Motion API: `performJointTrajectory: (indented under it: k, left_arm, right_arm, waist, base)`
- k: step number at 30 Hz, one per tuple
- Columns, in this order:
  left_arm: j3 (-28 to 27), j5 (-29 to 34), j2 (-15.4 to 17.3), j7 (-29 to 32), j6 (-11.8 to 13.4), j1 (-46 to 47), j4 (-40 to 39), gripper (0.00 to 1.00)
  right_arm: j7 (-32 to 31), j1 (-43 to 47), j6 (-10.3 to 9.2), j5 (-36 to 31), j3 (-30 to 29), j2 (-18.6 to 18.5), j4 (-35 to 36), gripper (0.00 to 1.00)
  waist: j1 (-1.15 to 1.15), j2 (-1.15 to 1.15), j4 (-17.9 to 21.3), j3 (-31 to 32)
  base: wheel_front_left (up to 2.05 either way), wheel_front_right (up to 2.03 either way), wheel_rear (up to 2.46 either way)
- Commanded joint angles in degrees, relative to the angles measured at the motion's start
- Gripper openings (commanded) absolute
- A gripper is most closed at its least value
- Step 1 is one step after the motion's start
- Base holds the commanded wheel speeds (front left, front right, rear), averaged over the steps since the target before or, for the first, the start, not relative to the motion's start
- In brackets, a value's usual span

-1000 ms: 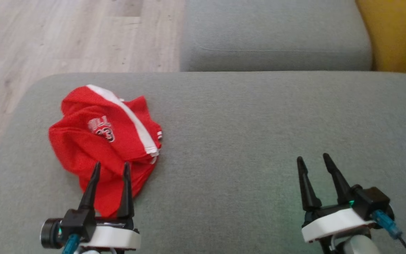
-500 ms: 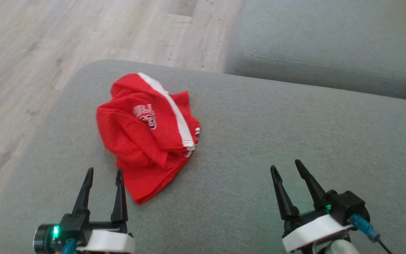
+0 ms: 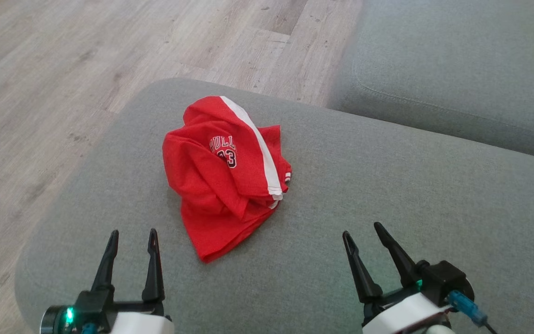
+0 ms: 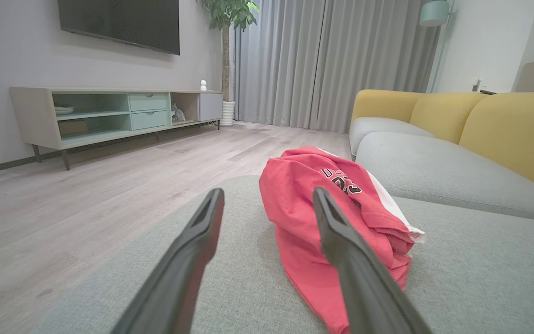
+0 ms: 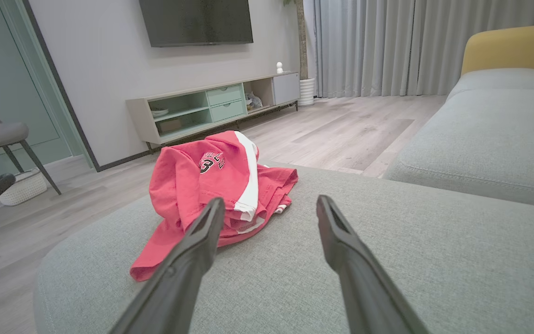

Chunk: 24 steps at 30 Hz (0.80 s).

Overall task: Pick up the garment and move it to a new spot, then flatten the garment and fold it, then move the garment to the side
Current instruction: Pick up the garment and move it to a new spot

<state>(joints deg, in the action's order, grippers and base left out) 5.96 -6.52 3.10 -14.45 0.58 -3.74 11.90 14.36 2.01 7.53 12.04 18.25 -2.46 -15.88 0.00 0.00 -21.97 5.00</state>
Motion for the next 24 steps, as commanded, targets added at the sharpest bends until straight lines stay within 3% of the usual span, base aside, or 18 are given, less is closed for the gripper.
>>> performJointTrajectory:
  k: [1,7,12,17,24]
  left_arm:
    - [-1.7,-0.1,-0.2,-0.5,0.5,2.1,-2.1,1.00]
    - [-1.1,0.7,0.9,-0.5,-1.8,4.7,-1.2,1.00]
    - [-0.4,1.6,6.1,1.1,-5.5,15.6,3.1,1.00]
    - [3.5,-1.3,12.3,12.6,-7.9,30.5,11.1,1.00]
    - [17.0,-12.7,21.9,26.8,-8.0,43.8,20.0,1.00]
  right_arm:
    - [0.6,-1.7,-0.04,0.2,1.3,-0.4,1.8,1.00]
    - [0.6,-2.4,-0.04,0.5,0.8,-0.4,2.3,1.00]
    - [0.6,-4.7,-0.04,0.4,-0.8,-0.4,3.9,1.00]
    - [0.6,-6.7,-0.04,-1.2,-1.2,-0.4,4.8,1.00]
    - [0.6,-10.0,-0.04,-2.6,-2.5,-0.4,6.4,1.00]
  waist:
    - [0.00,0.00,-0.1,-0.1]
    - [0.00,0.00,1.6,-1.7]
    - [0.00,0.00,4.4,-6.1]
    - [0.00,0.00,7.3,-10.4]
    - [0.00,0.00,11.8,-15.7]
  base:
    - [0.00,0.00,0.00]
    - [0.00,0.00,0.00]
    - [0.00,0.00,0.00]
    - [0.00,0.00,0.00]
    - [0.00,0.00,0.00]
